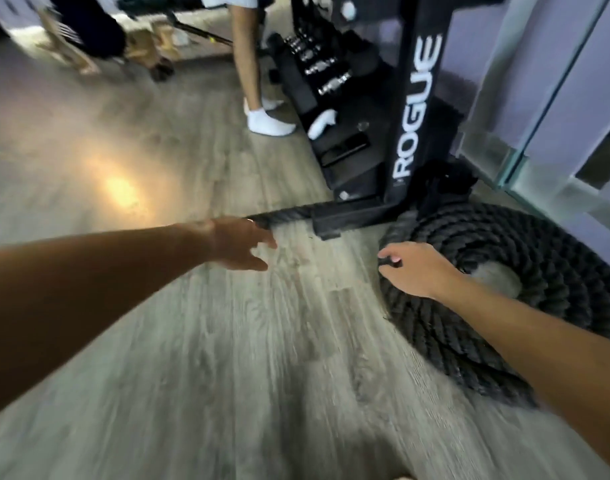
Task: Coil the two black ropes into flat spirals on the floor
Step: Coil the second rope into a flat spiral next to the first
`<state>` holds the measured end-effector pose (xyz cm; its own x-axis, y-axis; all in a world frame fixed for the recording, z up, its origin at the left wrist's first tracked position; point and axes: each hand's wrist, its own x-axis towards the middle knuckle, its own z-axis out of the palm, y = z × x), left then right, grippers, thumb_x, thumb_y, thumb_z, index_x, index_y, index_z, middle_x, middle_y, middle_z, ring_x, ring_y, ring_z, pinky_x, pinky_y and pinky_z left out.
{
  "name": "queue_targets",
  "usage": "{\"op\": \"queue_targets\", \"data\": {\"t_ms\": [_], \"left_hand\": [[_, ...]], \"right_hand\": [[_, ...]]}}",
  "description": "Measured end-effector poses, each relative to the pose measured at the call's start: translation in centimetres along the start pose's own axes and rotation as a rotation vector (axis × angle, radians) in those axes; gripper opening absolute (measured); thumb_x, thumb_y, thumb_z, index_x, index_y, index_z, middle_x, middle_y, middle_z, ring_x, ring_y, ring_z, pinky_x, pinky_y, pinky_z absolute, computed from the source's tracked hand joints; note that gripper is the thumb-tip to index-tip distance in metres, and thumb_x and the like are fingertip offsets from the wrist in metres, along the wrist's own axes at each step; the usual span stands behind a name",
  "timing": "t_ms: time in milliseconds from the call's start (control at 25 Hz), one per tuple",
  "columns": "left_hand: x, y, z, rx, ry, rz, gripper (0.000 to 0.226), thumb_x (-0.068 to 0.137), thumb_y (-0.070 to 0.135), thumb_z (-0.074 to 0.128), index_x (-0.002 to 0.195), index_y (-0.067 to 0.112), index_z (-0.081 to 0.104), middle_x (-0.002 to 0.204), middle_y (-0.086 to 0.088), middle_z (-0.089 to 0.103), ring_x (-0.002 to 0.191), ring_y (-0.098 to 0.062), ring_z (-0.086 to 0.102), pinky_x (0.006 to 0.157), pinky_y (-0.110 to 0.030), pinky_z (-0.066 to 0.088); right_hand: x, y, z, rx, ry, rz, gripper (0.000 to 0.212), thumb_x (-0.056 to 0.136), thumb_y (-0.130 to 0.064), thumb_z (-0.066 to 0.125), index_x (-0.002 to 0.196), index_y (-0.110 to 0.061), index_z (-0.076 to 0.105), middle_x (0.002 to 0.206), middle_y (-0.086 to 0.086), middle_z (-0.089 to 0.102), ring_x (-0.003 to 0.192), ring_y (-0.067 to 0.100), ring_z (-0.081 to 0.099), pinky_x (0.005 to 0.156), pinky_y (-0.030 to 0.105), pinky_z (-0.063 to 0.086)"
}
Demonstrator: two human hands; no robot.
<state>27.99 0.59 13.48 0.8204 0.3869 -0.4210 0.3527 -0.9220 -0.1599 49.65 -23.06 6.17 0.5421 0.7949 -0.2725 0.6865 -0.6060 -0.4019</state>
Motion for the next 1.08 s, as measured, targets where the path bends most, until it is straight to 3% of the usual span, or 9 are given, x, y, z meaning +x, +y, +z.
{"op": "queue_targets", "data": {"t_ms": [120,240,320,440,640,720,800,920,1080], "left_hand": [[-6.5,-6.3,-0.9,-0.058,0.021,-0.189,0.053,0.095,0.051,0.057,0.144,0.033,0.05,0.136,0.002,0.063,0.124,-0.022,0.058,0.1,-0.029,0.044],[-9.3,-10.4,2.4,-0.184,0.041,-0.306,0.051,0.092,0.052,0.06,0.139,0.034,0.054,0.131,0.002,0.067,0.119,-0.022,0.061,0.1,-0.033,0.048],[-8.0,-12.6,6.6,-0.265,0.06,-0.357,0.05,0.091,0.05,0.063,0.137,0.031,0.056,0.127,-0.002,0.069,0.115,-0.024,0.064,0.096,-0.033,0.05],[-3.2,-15.5,13.7,-0.397,0.086,-0.38,0.059,0.089,0.051,0.066,0.14,0.026,0.053,0.131,-0.006,0.066,0.116,-0.025,0.062,0.097,-0.033,0.048],[9.1,-22.3,24.8,-0.429,0.199,-0.556,0.081,0.085,0.059,0.065,0.154,0.03,0.034,0.15,-0.015,0.043,0.136,-0.037,0.042,0.109,-0.055,0.041],[12.6,-24.7,26.2,-0.401,0.262,-0.654,0.084,0.084,0.061,0.065,0.155,0.033,0.028,0.155,-0.015,0.035,0.142,-0.039,0.032,0.112,-0.061,0.035],[16.0,-27.0,27.7,-0.392,0.256,-0.732,0.086,0.083,0.065,0.064,0.155,0.033,0.028,0.155,-0.014,0.035,0.143,-0.039,0.031,0.112,-0.061,0.033],[18.4,-28.9,30.2,-0.375,0.174,-0.729,0.084,0.087,0.065,0.06,0.155,0.026,0.031,0.154,-0.02,0.037,0.138,-0.044,0.039,0.11,-0.053,0.039],[16.3,-26.8,31.5,-0.085,0.045,-0.692,0.067,0.092,0.064,0.051,0.142,0.021,0.045,0.143,-0.019,0.039,0.131,-0.044,0.037,0.098,-0.056,0.044]], "right_hand": [[-0.8,-7.6,-4.4,-0.144,0.008,-0.138,0.038,0.098,-0.035,0.052,0.133,-0.026,0.063,0.138,-0.001,0.062,0.129,0.023,0.052,0.105,0.035,0.044],[0.0,-13.0,-4.8,-0.238,-0.018,-0.203,0.037,0.097,-0.037,0.052,0.13,-0.026,0.065,0.127,-0.003,0.066,0.121,0.023,0.055,0.1,0.036,0.046],[2.4,-15.0,-1.8,-0.26,-0.07,-0.206,0.039,0.095,-0.04,0.051,0.13,-0.028,0.063,0.123,-0.003,0.064,0.117,0.023,0.057,0.098,0.038,0.048],[7.8,-15.2,5.7,-0.187,-0.126,-0.17,0.041,0.094,-0.04,0.054,0.134,-0.033,0.06,0.137,0.0,0.06,0.119,0.024,0.057,0.096,0.036,0.048],[20.5,-16.1,18.0,-0.106,-0.191,-0.235,0.051,0.098,-0.033,0.056,0.149,-0.031,0.047,0.153,0.003,0.047,0.133,0.025,0.052,0.106,0.038,0.045],[24.4,-17.8,21.1,0.004,-0.165,-0.264,0.053,0.098,-0.027,0.056,0.15,-0.03,0.046,0.14,0.004,0.058,0.108,0.018,0.066,0.092,0.034,0.054],[27.5,-19.4,24.1,0.122,-0.116,-0.277,0.054,0.097,-0.026,0.056,0.151,-0.029,0.046,0.119,-0.004,0.063,0.083,0.011,0.066,0.072,0.025,0.052],[29.5,-20.7,27.2,0.24,-0.058,-0.296,0.053,0.097,-0.026,0.055,0.15,-0.029,0.045,0.097,-0.007,0.063,0.074,0.012,0.065,0.063,0.024,0.05],[27.6,-20.1,27.1,0.298,-0.114,-0.22,0.055,0.097,-0.027,0.054,0.151,-0.029,0.043,0.094,-0.004,0.062,0.065,0.012,0.062,0.056,0.025,0.048]]}}
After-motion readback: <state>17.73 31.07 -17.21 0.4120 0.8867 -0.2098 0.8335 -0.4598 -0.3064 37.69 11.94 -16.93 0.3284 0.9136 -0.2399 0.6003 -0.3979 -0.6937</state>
